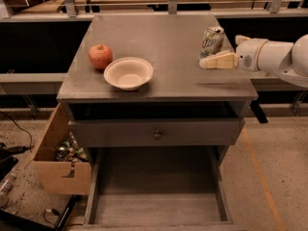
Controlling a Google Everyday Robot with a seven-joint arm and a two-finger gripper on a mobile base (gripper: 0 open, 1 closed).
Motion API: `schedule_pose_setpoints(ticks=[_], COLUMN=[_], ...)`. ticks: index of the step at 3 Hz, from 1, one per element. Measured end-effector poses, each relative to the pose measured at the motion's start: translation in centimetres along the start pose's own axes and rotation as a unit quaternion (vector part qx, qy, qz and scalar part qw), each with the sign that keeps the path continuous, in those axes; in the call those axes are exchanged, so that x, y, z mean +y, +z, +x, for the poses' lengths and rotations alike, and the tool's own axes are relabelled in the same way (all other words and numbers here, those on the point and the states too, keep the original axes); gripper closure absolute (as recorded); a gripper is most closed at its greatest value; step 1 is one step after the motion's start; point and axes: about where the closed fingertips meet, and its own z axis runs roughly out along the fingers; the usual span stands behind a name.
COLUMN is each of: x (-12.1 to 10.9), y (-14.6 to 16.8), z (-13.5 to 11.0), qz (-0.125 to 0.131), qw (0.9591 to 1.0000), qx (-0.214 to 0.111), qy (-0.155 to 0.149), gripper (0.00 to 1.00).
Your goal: Place 7up can into middle drawer
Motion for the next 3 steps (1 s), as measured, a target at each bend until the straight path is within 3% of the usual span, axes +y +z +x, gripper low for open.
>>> schedule_pose_setpoints(ticks=[1, 3], x=[-0.6, -1.2], y=[1.4, 3.0], z=[-0.8, -1.5], qz=[-0.012, -0.019], qw=[0.9995, 0.9979], qx=[-0.029, -0.061], qy=[0.005, 0.009], gripper=[0.0, 0.34])
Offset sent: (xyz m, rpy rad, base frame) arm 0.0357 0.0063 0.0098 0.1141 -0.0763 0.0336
